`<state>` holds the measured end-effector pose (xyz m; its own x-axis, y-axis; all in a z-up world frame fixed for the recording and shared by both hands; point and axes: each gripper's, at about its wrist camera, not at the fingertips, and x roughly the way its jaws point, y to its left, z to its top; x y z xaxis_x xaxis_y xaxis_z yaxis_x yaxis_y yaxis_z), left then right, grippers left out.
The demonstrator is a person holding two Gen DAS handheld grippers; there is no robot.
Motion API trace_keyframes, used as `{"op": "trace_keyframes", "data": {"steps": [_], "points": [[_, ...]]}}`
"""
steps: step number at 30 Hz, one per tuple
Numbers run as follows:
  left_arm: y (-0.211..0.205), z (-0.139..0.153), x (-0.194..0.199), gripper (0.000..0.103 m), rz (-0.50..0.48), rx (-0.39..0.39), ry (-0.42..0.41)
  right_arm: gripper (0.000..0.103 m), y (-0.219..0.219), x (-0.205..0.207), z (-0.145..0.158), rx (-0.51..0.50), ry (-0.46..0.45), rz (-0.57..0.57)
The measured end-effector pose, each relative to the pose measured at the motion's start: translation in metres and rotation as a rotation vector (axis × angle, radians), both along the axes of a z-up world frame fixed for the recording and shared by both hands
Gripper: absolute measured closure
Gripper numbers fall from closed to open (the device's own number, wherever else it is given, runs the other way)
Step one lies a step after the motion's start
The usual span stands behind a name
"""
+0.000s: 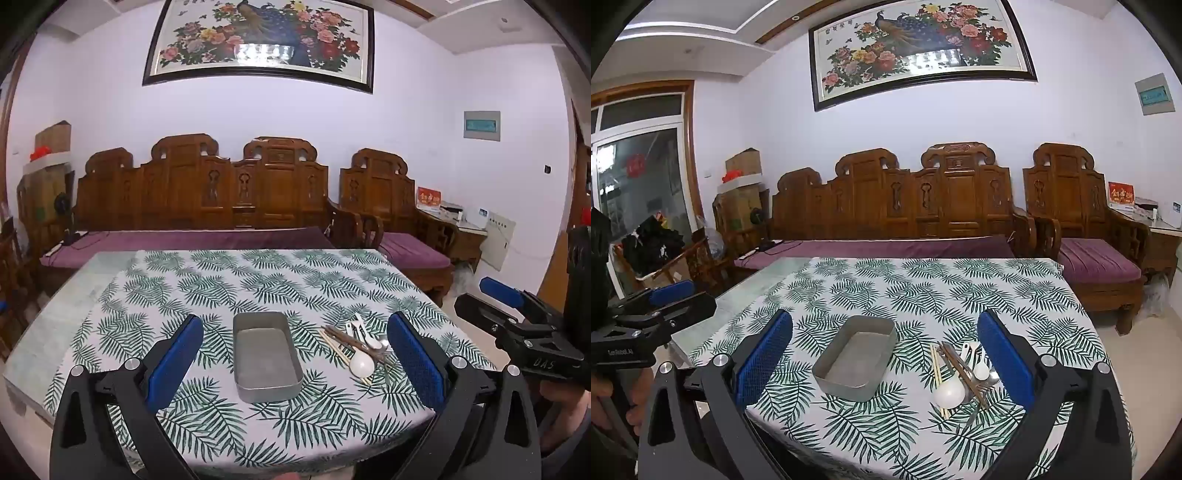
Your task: Organize utensils
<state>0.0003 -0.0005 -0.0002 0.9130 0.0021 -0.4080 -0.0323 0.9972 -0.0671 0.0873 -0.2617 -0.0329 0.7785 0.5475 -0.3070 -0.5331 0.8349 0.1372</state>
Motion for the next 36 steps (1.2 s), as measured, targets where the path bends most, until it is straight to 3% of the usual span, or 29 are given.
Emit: {"op": "trace_keyframes", "data": {"steps": [36], "points": [[0.001, 0.007, -0.004, 0.007, 0.007, -0.006, -0.035, 0.003, 0.003, -0.001, 0.001, 0.008, 0.0, 0.008]]}}
